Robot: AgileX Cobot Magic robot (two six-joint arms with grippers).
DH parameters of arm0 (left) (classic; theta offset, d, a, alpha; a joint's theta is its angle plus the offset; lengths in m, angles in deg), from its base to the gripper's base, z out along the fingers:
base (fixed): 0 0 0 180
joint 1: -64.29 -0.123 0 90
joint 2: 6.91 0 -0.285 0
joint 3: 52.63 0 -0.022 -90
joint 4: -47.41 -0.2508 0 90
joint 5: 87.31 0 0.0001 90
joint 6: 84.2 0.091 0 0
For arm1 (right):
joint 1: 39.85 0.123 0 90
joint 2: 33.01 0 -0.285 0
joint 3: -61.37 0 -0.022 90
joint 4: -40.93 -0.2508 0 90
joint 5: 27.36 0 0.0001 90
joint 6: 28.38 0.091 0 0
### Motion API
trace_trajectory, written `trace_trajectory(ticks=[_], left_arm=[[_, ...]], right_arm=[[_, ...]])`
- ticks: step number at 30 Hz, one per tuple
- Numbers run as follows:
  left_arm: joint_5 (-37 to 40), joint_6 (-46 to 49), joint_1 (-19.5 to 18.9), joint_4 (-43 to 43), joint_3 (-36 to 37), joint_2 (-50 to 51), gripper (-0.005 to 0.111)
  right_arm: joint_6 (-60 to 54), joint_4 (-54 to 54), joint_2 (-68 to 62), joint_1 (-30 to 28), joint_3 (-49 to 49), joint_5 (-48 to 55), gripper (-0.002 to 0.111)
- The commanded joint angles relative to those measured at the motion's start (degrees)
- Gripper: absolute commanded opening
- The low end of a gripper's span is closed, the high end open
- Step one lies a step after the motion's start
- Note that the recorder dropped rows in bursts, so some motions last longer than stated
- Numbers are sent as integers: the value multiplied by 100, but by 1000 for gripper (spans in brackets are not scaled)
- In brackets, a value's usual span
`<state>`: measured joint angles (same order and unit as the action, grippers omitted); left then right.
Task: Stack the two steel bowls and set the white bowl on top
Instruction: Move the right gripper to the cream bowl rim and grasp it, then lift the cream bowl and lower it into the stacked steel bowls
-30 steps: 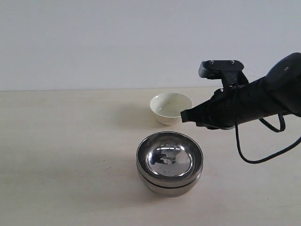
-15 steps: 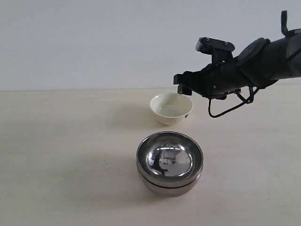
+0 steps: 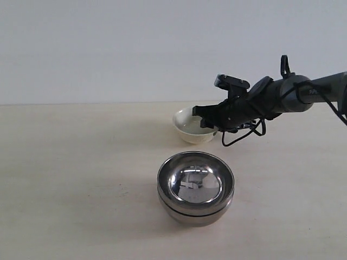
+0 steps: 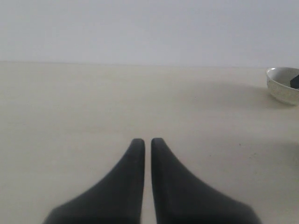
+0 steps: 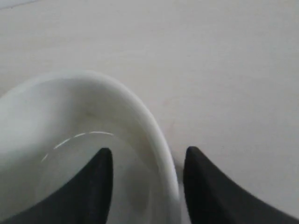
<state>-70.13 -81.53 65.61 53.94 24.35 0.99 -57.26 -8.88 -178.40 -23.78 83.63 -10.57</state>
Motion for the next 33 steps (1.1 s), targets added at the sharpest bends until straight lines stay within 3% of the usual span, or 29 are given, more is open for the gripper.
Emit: trace_trajectory(ticks=[1,3,14,22,33], left_arm=[[-1,-13,-13,31,23,-12,4],[-1,-13,-13,31,23,-12,4],[-1,-13,-13,31,23,-12,4],[-1,-13,-13,31,23,-12,4],[-1,-13,-13,31,23,-12,4]], right_arm=[[-124,66,8,-33,61,71,16],[-162,66,8,-33,61,169,0],[-162,56,714,-33,61,794,0],[-162,178,1538,-54,61,1834,0],[799,1931,2292,-54,-273,3680,0]])
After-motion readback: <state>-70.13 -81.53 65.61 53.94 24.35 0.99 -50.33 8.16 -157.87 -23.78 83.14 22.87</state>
